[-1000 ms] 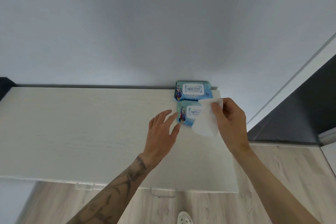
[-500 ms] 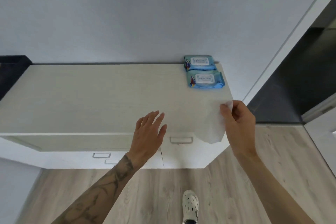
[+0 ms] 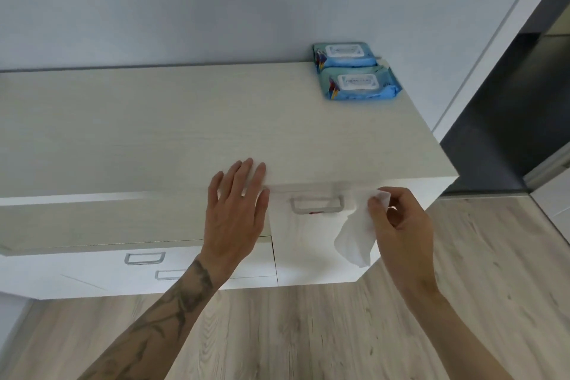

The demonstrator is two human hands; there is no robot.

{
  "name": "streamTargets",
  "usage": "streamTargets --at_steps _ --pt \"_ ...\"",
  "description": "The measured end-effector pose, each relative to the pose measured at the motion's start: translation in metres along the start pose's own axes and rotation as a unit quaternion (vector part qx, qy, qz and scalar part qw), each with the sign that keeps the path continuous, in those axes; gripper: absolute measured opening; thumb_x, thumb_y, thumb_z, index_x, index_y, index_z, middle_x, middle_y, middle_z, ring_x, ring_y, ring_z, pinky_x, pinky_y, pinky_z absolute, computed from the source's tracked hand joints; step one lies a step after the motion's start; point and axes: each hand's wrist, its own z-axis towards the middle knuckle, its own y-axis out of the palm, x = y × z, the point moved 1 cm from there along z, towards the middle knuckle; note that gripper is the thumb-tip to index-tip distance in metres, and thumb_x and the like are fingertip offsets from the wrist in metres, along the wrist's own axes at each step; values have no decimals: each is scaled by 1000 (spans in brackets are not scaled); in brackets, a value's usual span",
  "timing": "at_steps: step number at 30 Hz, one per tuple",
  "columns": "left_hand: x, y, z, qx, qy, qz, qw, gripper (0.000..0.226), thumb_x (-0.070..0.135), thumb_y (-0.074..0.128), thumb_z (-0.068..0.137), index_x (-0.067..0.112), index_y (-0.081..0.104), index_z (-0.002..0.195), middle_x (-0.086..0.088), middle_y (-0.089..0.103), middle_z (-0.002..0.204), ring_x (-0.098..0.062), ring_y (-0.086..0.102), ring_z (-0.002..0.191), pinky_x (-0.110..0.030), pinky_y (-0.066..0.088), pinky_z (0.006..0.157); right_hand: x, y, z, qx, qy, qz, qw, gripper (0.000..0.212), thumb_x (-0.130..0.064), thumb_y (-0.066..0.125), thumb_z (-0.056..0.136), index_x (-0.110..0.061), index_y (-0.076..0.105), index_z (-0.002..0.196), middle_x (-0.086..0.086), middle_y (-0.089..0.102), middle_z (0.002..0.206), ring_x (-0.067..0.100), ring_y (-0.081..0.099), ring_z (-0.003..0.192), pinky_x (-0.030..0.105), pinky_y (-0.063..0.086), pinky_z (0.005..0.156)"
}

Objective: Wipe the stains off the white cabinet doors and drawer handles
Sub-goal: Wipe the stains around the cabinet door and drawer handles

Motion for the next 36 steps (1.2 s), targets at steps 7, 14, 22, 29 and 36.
streamTargets --at_steps 7,14,22,29,36 --pt "-8 40 -3 144 12 26 989 39 29 45 113 13 60 145 -12 58 147 -31 51 136 -50 35 116 55 39 -1 11 -69 66 995 19 -10 66 101 -29 63 103 -11 72 98 28 69 78 20 50 64" --pt "-15 62 1 251 37 38 967 35 26 44 112 11 67 133 -9 65 131 -31 58 119 -46 36 107 103 55 5 14 -181 66 981 19 -4 70 99 -20 76 107 -12 76 97 8 72 88 10 51 77" --pt "-15 73 3 327 53 32 943 34 28 42 111 11 68 124 -7 66 117 -32 58 105 -47 38 101 138 68 23 90 -377 -13 922 21 -6 73 98 -22 78 110 0 68 109 2 64 96 16 50 75" --pt "-15 75 5 339 58 28 939 31 27 43 110 11 68 121 -7 65 112 -33 55 99 -48 37 99 146 62 20 38 -387 19 921 35 -33 48 105 -20 79 113 -5 69 121 10 62 120 11 46 93" --pt "-16 79 6 351 56 30 934 31 26 44 109 10 68 121 -8 66 112 -33 56 98 -49 37 99 146 69 36 94 -415 -1 905 14 -22 83 89 -26 82 102 -11 74 109 16 59 119 21 47 100"
